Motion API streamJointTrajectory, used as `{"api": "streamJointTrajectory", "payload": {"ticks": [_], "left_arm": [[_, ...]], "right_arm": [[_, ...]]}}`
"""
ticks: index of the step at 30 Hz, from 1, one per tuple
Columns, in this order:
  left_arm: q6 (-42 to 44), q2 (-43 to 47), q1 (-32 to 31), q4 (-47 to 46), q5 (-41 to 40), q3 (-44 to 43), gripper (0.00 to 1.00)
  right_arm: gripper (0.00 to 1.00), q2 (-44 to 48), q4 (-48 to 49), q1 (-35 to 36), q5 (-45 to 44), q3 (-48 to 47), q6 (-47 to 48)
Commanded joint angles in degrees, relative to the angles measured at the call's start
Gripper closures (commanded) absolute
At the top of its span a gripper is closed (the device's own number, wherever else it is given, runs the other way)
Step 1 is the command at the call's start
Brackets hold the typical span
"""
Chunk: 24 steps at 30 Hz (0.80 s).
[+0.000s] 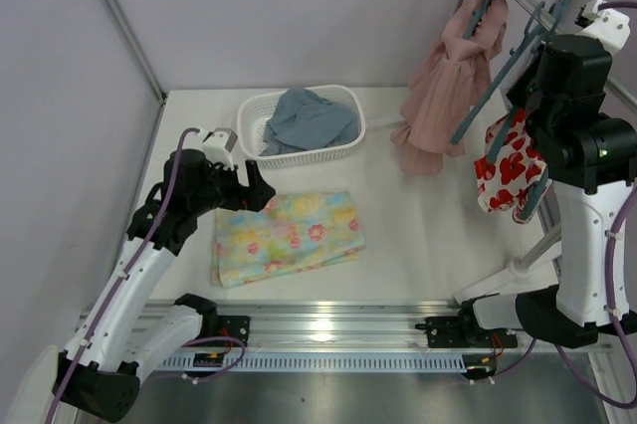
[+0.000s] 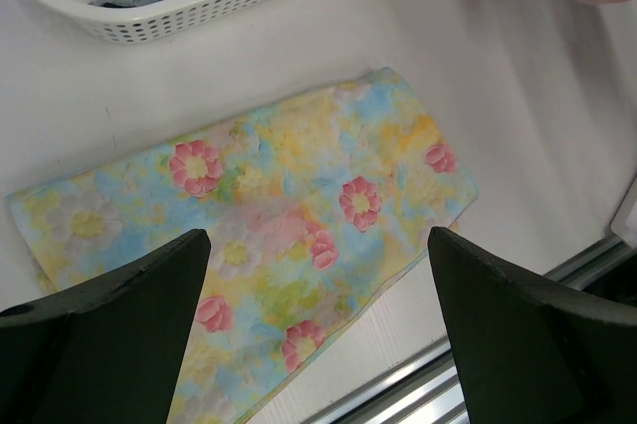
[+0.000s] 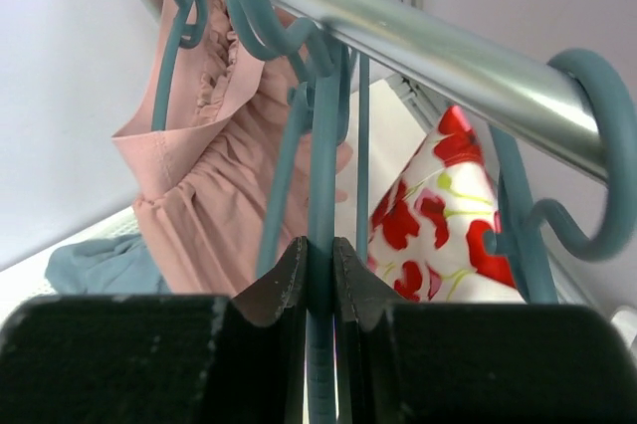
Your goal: Place the skirt on the hanger
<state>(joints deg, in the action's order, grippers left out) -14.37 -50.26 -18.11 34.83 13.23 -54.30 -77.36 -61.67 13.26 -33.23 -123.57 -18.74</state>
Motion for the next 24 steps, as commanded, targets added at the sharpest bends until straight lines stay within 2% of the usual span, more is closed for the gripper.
{"api": "streamJointTrajectory", "payload": {"ticks": [1, 9, 14, 19, 24], "left_arm": [[1.3, 0.4, -0.3, -1.7, 0.6, 0.3, 0.03], [0.9, 1.7, -0.3, -1.4, 0.7, 1.8, 0.03], [0.0, 2.7, -0.3, -1.3, 0.9, 2.8, 0.03], [-1.5, 4.0, -0.3, -2.1, 2.5, 4.7, 0.04], [-2.1, 4.8, -0.3, -1.9, 2.6, 5.8, 0.04]], "right_arm": [[1.0, 1.9, -0.9, 0.5, 0.7, -1.9, -2.5], [1.0, 6.4, -0.6, 6.5, -2.4, 5.0, -6.7], [1.0, 7.8, -2.5, 12.8, -10.1, 7.6, -13.2], [1.0, 11.4, -1.2, 17.1, -12.5, 15.6, -19.6], [1.0, 13.2, -1.8, 20.8, -16.6, 18.6, -24.3]]}}
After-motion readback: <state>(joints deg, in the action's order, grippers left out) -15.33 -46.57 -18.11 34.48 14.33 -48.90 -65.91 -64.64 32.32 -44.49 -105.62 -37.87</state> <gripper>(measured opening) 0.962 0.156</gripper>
